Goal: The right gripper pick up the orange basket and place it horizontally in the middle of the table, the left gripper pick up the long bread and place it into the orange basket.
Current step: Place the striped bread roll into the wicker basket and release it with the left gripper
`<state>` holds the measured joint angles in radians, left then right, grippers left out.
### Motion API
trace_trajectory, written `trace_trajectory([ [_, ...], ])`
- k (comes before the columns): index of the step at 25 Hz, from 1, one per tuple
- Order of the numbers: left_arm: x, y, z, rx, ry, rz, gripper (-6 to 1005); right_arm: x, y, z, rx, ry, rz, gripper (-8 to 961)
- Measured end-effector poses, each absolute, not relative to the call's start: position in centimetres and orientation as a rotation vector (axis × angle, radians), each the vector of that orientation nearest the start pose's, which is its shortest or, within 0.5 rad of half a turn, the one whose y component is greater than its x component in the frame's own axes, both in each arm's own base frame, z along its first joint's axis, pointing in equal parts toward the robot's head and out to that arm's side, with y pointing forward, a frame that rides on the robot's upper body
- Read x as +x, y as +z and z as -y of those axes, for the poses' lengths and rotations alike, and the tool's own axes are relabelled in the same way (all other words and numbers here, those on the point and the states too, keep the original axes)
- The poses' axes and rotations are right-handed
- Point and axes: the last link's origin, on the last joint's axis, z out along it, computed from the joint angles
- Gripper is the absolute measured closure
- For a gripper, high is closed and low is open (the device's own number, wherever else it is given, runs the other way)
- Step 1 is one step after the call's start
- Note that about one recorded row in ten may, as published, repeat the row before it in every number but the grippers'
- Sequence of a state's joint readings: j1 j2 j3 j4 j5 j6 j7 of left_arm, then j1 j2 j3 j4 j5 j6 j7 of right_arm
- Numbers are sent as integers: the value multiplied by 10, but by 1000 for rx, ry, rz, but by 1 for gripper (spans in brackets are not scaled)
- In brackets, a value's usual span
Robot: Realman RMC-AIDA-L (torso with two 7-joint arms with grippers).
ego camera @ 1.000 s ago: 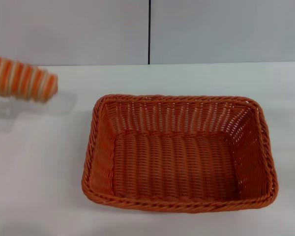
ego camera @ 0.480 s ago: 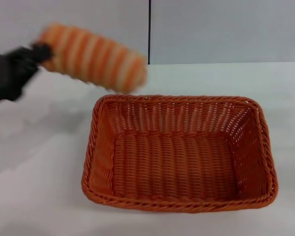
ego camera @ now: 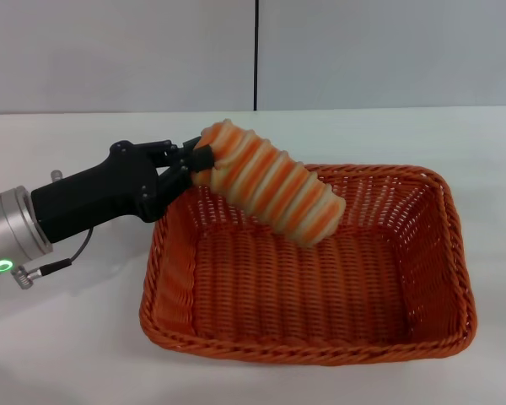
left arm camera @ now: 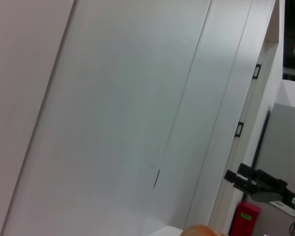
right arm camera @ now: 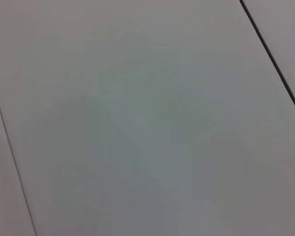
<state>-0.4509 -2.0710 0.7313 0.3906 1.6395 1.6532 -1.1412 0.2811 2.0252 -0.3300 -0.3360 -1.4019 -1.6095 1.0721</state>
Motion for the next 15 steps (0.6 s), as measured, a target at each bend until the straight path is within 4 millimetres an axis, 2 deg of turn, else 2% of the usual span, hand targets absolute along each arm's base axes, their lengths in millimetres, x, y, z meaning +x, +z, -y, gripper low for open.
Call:
trace_trajectory([
  [12, -265, -5, -290, -2506, -1213, 583, 785, 354, 83, -269, -1712, 1207, -696, 227],
  [15, -267, -2, -290, -2480, -1217, 573, 675, 354, 83, -269, -1711, 1207, -696, 228],
])
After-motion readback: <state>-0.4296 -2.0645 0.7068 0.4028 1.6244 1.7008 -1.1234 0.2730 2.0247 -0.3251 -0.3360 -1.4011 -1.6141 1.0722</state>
